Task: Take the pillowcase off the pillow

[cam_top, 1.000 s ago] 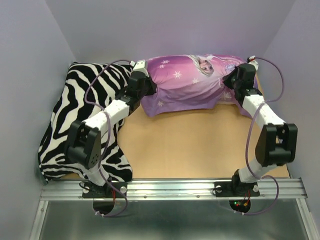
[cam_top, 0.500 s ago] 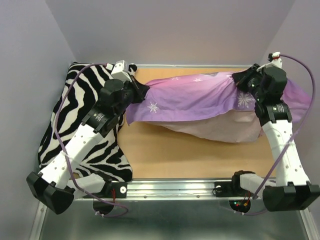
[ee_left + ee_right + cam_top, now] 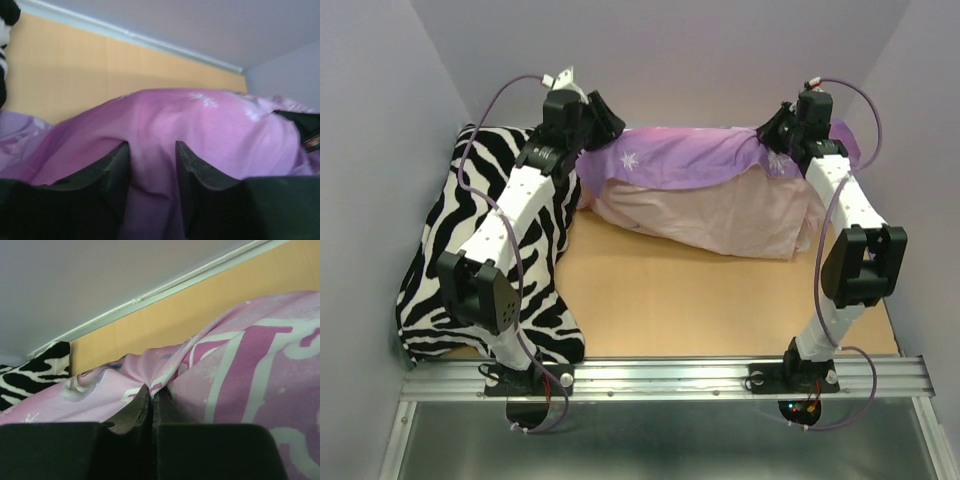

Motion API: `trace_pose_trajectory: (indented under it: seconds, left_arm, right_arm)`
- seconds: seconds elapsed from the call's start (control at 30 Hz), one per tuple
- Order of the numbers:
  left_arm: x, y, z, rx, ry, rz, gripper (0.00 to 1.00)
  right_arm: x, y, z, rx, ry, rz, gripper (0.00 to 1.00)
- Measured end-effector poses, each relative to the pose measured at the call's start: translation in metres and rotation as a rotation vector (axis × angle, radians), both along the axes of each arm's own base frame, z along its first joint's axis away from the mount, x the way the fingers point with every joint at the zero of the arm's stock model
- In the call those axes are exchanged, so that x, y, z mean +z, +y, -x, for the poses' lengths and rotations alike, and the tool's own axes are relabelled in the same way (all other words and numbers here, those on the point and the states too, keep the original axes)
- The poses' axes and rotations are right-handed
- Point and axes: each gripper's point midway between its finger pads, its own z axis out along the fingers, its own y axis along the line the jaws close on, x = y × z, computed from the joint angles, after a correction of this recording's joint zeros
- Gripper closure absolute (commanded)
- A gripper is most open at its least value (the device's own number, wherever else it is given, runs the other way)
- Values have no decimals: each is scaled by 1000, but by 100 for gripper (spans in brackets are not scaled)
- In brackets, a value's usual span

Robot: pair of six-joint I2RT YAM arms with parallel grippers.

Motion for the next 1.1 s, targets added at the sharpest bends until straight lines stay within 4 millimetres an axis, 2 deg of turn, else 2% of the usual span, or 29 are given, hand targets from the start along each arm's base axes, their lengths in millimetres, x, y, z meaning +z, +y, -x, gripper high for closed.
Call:
trace_pose_trajectory:
  seconds: [0.07, 0.13, 0.2, 0.33, 0.43, 0.47, 0.53, 0.63, 0.67, 0.77, 0.87, 0.9, 0.97, 1.0, 1.1]
  left_arm:
    - [23, -4, -14, -7, -41, 0, 23]
    - [46, -10, -22, -29, -93, -10, 20]
    - [58, -13, -21, -38, -121, -36, 18]
    - [74, -15, -4, -6, -167, -136, 18]
    - [72, -17, 20, 29, -173, -196, 17]
    - [67, -17, 30, 50, -179, -212, 16]
    - [43, -15, 57, 59, -151, -249, 15]
    - [8, -14, 73, 54, -115, -278, 15]
    - [1, -15, 73, 54, -110, -281, 15]
    - [-30, -32, 62, 27, -86, -287, 14]
    - [-60, -56, 51, -22, -66, -278, 12]
    - [-67, -63, 49, -37, -61, -274, 13]
    - [-82, -76, 44, -62, -47, -268, 1]
    - [-87, -80, 43, -69, -44, -266, 1]
    - [-104, -92, 36, -81, -29, -256, 1]
  right_arm:
    - [0, -1, -16, -5, 2, -2, 99]
    - [-6, 0, -33, -9, 10, -11, 99]
    - [-16, 1, -52, -13, 18, -20, 99]
    - [-33, 2, -77, -21, 23, -40, 99]
    - [-41, 3, -91, -23, 20, -56, 91]
    - [-40, 4, -93, -23, 18, -59, 88]
    - [-39, 5, -98, -20, 11, -63, 78]
    - [-35, 6, -102, -15, -1, -71, 70]
    - [-33, 6, -103, -13, -6, -72, 66]
    - [-32, 7, -103, -10, -10, -72, 62]
    - [-31, 7, -104, -9, -15, -69, 56]
    - [-30, 7, -104, -8, -18, -68, 53]
    - [-30, 7, -104, -6, -22, -64, 48]
    - [-29, 7, -105, -5, -25, -62, 43]
    - [-27, 7, -106, 4, -34, -57, 36]
